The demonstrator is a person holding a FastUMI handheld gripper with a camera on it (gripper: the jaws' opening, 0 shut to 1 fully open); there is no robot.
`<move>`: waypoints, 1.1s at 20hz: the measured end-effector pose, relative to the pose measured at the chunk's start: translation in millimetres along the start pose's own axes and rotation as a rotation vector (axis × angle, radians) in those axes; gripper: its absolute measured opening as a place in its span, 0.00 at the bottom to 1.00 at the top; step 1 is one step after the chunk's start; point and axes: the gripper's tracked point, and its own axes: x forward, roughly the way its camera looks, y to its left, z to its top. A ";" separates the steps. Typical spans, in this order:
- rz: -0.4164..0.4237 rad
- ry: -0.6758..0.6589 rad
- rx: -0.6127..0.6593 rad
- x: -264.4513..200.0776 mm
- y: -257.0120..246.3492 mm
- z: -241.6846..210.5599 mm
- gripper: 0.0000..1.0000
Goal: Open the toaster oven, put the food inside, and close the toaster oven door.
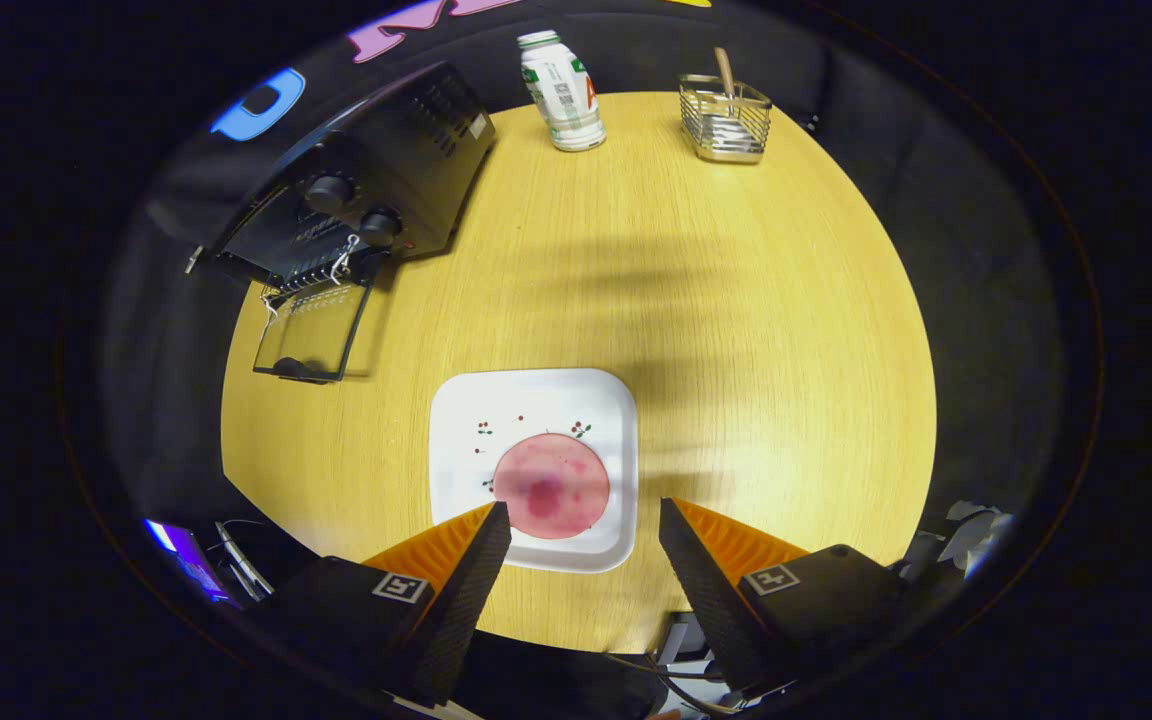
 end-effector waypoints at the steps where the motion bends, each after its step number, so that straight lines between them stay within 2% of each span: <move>1: 0.001 0.014 0.002 8.3 -6.2 0.8 0.98; 6: -0.015 0.073 -0.026 33.2 -21.0 1.5 0.67; 8: -0.045 0.073 -0.063 43.8 -27.6 4.5 0.67; 10: -0.071 0.084 -0.091 34.1 -26.5 5.6 0.49; 11: -0.073 0.100 -0.112 50.1 -28.9 -1.8 0.39; 12: -0.067 0.087 -0.123 46.0 -28.1 8.9 0.30; 13: -0.074 0.085 -0.117 53.0 -32.7 0.8 0.22; 14: -0.052 0.084 -0.120 40.3 -30.5 2.6 0.13; 17: 0.039 0.115 -0.019 48.4 -25.0 -9.0 0.08; 20: 0.197 0.087 0.146 39.6 -9.0 -13.0 0.05; 22: 0.267 0.055 0.221 33.8 -4.5 -13.3 0.05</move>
